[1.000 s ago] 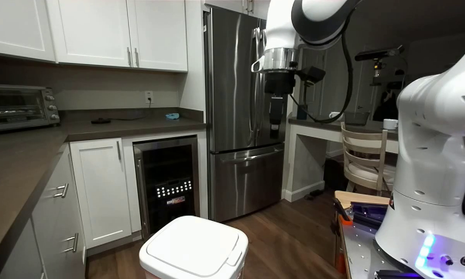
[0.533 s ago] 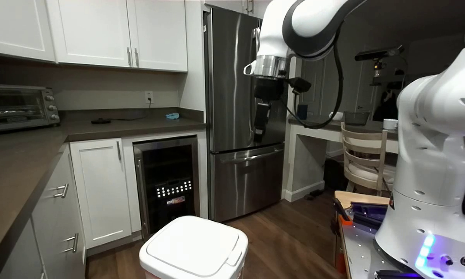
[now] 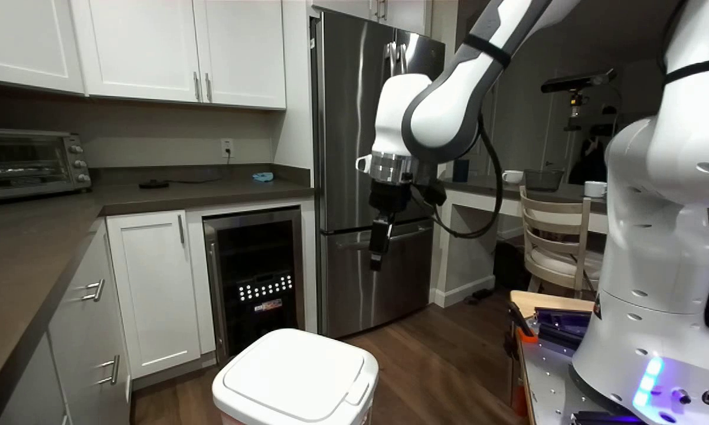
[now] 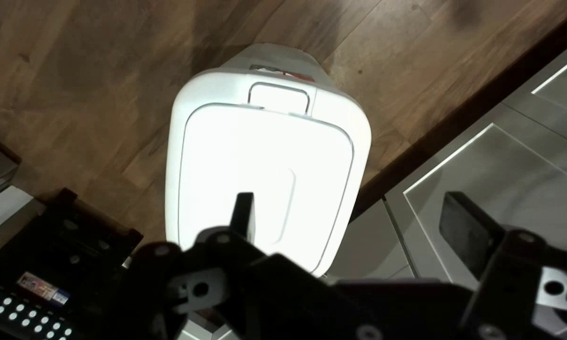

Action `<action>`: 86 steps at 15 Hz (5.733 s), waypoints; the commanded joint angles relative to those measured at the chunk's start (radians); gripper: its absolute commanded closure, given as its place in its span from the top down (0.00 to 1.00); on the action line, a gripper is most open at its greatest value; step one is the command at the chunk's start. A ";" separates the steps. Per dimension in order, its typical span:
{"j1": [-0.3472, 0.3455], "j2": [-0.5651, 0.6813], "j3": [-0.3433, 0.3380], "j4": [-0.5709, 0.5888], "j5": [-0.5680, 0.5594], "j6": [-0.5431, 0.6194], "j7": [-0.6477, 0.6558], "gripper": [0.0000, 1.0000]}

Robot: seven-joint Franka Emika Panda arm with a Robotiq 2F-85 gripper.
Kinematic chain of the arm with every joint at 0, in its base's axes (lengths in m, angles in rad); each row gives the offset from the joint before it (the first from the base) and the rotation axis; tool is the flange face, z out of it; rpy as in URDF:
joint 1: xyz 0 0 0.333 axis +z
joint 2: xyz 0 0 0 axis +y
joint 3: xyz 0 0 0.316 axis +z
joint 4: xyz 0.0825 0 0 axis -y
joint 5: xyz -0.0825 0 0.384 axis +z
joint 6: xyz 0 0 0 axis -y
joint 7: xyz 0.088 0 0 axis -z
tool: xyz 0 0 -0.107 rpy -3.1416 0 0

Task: Press the button to open the bin

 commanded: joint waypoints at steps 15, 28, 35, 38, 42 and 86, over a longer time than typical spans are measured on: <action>0.050 0.817 -0.039 0.044 -0.005 0.724 0.008 1.00; -0.014 1.176 -0.016 0.344 -0.012 0.697 0.079 1.00; -0.032 1.215 -0.011 0.378 -0.023 0.694 0.078 1.00; 0.024 1.162 -0.041 0.354 -0.006 0.651 0.077 1.00; 0.086 1.113 -0.086 0.359 -0.006 0.568 0.074 1.00; 0.062 1.265 -0.073 0.577 -0.051 0.542 0.079 0.01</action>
